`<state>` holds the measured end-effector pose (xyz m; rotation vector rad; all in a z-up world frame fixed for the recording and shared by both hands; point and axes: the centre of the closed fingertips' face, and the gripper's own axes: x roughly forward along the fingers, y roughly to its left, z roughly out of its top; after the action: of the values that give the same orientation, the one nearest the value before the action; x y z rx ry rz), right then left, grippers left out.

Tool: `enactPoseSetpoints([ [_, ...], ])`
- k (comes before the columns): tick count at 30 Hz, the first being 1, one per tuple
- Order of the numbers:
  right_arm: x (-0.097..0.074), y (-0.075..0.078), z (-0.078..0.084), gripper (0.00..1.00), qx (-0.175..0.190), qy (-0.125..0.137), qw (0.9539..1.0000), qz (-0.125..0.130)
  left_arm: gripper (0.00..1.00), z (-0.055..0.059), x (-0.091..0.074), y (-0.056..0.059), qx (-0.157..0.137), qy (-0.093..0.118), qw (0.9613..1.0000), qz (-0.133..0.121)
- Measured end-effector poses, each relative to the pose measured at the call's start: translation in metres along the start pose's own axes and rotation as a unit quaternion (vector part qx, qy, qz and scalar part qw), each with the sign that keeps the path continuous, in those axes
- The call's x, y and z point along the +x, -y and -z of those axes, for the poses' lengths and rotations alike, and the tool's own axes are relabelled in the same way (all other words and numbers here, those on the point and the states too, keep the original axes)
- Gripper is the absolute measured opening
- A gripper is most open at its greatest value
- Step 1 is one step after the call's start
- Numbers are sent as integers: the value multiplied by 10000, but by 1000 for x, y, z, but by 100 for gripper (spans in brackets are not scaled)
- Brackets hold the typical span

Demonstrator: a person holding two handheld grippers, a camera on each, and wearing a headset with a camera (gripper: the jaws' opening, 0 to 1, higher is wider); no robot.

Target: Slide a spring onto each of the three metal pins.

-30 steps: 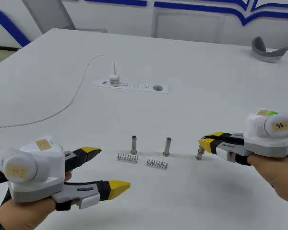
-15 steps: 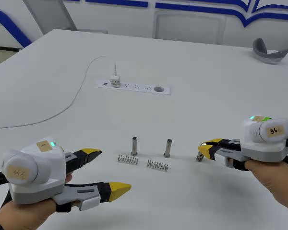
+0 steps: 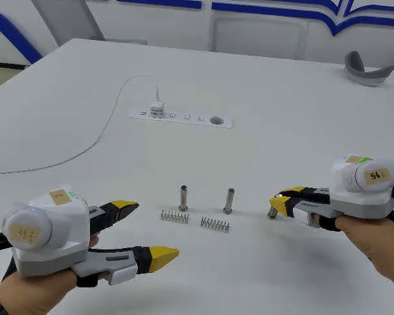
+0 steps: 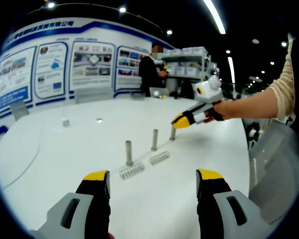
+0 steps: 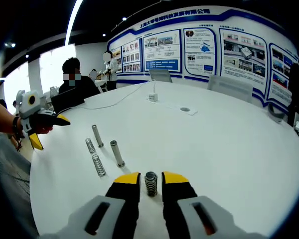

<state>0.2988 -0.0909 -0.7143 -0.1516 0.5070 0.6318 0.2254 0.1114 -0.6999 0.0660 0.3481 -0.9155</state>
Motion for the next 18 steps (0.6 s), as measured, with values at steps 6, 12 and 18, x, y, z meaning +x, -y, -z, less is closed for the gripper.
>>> enactPoseSetpoints([
  [6, -9, -5, -15, 19, -103, 210, 9997, 4, 71, -1, 0, 1, 6, 7, 10000, -4],
  [12, -13, -12, -28, 19, -256, 359, 9990, -52, 71, -2, 0, 4, 14, 3, 10000, 12],
  [18, -13, -26, -38, 19, -386, 452, 9980, -203, 71, -3, 1, 4, 34, 14, 10000, 24],
])
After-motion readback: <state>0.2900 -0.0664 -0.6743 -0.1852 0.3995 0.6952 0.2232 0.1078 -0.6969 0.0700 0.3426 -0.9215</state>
